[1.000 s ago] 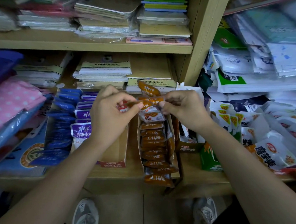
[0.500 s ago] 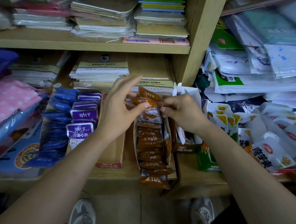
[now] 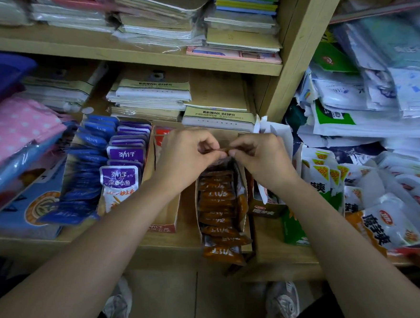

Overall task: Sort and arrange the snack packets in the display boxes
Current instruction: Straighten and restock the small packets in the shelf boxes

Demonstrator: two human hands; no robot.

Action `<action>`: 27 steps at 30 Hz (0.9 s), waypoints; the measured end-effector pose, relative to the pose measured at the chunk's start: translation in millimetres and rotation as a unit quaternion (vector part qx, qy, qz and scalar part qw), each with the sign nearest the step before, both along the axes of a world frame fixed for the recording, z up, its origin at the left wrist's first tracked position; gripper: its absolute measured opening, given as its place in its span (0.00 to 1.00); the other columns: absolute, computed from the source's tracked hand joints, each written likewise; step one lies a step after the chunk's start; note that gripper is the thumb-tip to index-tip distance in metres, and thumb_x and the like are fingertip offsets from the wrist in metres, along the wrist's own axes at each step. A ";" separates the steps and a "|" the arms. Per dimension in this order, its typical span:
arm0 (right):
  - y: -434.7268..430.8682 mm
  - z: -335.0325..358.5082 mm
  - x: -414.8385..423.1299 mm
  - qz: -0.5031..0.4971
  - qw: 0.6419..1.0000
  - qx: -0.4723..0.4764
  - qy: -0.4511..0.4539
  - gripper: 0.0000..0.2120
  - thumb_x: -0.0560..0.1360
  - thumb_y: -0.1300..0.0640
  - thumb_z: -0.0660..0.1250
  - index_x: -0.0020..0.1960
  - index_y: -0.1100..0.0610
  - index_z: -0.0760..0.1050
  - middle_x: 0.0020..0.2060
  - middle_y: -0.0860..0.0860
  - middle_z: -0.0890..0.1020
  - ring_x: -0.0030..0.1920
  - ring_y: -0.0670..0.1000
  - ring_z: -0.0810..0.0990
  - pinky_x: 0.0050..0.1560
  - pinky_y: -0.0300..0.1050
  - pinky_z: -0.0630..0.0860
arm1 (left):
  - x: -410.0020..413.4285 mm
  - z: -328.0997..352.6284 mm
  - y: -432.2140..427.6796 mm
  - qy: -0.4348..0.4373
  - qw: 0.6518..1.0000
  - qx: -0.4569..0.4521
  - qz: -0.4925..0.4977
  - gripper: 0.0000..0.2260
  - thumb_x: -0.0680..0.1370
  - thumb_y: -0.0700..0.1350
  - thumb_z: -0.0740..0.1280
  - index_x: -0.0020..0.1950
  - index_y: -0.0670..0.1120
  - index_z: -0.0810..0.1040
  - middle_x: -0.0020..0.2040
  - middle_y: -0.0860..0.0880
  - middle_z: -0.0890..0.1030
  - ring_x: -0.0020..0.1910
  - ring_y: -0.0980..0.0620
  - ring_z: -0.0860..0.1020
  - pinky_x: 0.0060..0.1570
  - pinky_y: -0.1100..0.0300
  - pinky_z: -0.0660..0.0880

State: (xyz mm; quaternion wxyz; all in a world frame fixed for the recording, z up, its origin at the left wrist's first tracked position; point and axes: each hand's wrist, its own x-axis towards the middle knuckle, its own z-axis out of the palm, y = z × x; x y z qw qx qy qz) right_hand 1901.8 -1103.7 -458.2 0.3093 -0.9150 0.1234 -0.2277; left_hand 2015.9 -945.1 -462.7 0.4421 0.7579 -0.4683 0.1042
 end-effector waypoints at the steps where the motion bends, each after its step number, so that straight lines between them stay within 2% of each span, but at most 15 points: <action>1: -0.9 0.2 1.2 -0.005 1.000 0.000 -0.006 0.05 0.76 0.60 0.73 0.50 0.55 0.85 0.41 0.44 0.85 0.46 0.44 0.83 0.54 0.49 0.81 | 1.7 1.0 0.4 0.009 1.000 -0.001 -0.007 0.04 0.72 0.48 0.79 0.43 0.50 0.87 0.37 0.59 0.83 0.36 0.60 0.81 0.36 0.67 0.77; 3: -3.3 0.6 2.9 -0.003 1.000 -0.003 0.006 0.05 0.76 0.61 0.73 0.51 0.55 0.85 0.41 0.44 0.84 0.45 0.45 0.83 0.54 0.49 0.82 | 7.6 1.5 2.1 0.032 0.999 0.001 -0.034 0.02 0.75 0.47 0.76 0.46 0.50 0.87 0.40 0.59 0.84 0.39 0.61 0.82 0.39 0.65 0.79; 5: -1.8 -1.9 1.7 0.015 0.998 -0.029 0.046 0.08 0.76 0.62 0.73 0.54 0.56 0.85 0.45 0.46 0.85 0.46 0.43 0.83 0.55 0.47 0.81 | 10.2 -1.2 4.3 0.032 0.997 0.050 -0.038 0.02 0.76 0.48 0.75 0.47 0.52 0.87 0.39 0.62 0.83 0.38 0.65 0.81 0.37 0.67 0.76; 7: 1.9 -4.7 -2.8 0.030 0.997 -0.045 0.063 0.13 0.75 0.62 0.73 0.59 0.54 0.83 0.50 0.43 0.84 0.46 0.35 0.80 0.55 0.36 0.79 | 8.1 -6.6 4.8 0.019 0.993 0.115 -0.027 0.02 0.76 0.51 0.75 0.47 0.55 0.87 0.38 0.64 0.80 0.37 0.68 0.77 0.34 0.72 0.67; 8: 3.4 -5.3 -7.6 0.026 0.997 -0.038 0.055 0.16 0.75 0.62 0.74 0.61 0.52 0.82 0.50 0.40 0.83 0.43 0.32 0.79 0.52 0.30 0.78 | 6.0 -8.6 4.9 0.010 0.991 0.132 -0.021 0.03 0.76 0.53 0.74 0.47 0.56 0.87 0.38 0.64 0.80 0.38 0.67 0.77 0.33 0.72 0.65; 9: 4.6 -4.4 -14.1 0.012 0.999 -0.029 0.041 0.17 0.75 0.61 0.74 0.62 0.51 0.81 0.50 0.38 0.82 0.42 0.32 0.79 0.49 0.28 0.77 | 4.5 -10.1 5.1 -0.002 0.991 0.137 -0.013 0.04 0.76 0.54 0.74 0.48 0.57 0.86 0.39 0.62 0.81 0.39 0.65 0.77 0.33 0.70 0.65; 11: 8.0 -0.3 -32.4 -0.020 0.999 -0.026 0.005 0.15 0.74 0.59 0.76 0.60 0.51 0.82 0.47 0.42 0.83 0.41 0.39 0.81 0.45 0.34 0.80 | 1.3 -10.8 7.8 -0.044 0.991 0.123 -0.003 0.06 0.76 0.54 0.74 0.51 0.56 0.86 0.44 0.58 0.83 0.45 0.59 0.78 0.36 0.63 0.71; 13: 14.1 3.0 -52.3 -0.021 0.998 -0.055 -0.019 0.10 0.72 0.57 0.77 0.54 0.53 0.84 0.43 0.46 0.83 0.41 0.43 0.81 0.43 0.38 0.81 | -3.1 -12.5 12.7 -0.086 0.992 0.090 -0.027 0.08 0.75 0.53 0.73 0.53 0.54 0.85 0.48 0.57 0.82 0.50 0.56 0.77 0.41 0.61 0.73; 15: 21.0 1.6 -68.2 -0.008 0.991 -0.132 0.005 0.07 0.72 0.53 0.76 0.48 0.55 0.85 0.41 0.48 0.82 0.42 0.46 0.79 0.43 0.42 0.78 | -11.1 -18.3 18.7 -0.099 0.985 0.090 -0.108 0.09 0.75 0.53 0.73 0.53 0.52 0.85 0.48 0.55 0.80 0.51 0.56 0.75 0.44 0.61 0.73; 18: 25.5 -9.6 -83.5 -0.018 0.979 -0.186 0.085 0.11 0.70 0.47 0.75 0.40 0.54 0.84 0.36 0.46 0.77 0.40 0.45 0.74 0.40 0.42 0.74 | -25.1 -32.5 22.3 -0.115 0.956 0.172 -0.210 0.10 0.75 0.53 0.73 0.56 0.55 0.85 0.50 0.56 0.79 0.51 0.55 0.73 0.48 0.55 0.73; 20: 29.7 -18.5 -89.4 -0.033 0.977 -0.176 0.114 0.10 0.69 0.48 0.79 0.38 0.54 0.84 0.33 0.45 0.77 0.36 0.45 0.75 0.37 0.43 0.76 | -31.2 -40.0 19.9 -0.140 0.944 0.205 -0.217 0.11 0.75 0.53 0.74 0.57 0.57 0.85 0.51 0.56 0.79 0.53 0.54 0.72 0.51 0.52 0.73; 23: 35.4 -33.4 -91.1 -0.064 0.981 -0.127 0.134 0.09 0.69 0.49 0.79 0.38 0.53 0.85 0.32 0.47 0.82 0.34 0.49 0.80 0.38 0.47 0.79 | -34.7 -43.6 15.2 -0.170 0.942 0.201 -0.206 0.10 0.75 0.52 0.75 0.56 0.58 0.85 0.51 0.56 0.79 0.53 0.52 0.71 0.51 0.51 0.71; 27: 40.4 -46.8 -89.2 -0.098 0.991 -0.022 0.092 0.05 0.71 0.55 0.77 0.38 0.54 0.86 0.30 0.46 0.83 0.32 0.44 0.81 0.36 0.46 0.79 | -34.5 -47.3 10.7 -0.186 0.946 0.182 -0.196 0.07 0.75 0.53 0.75 0.53 0.58 0.86 0.48 0.56 0.78 0.51 0.52 0.70 0.48 0.54 0.67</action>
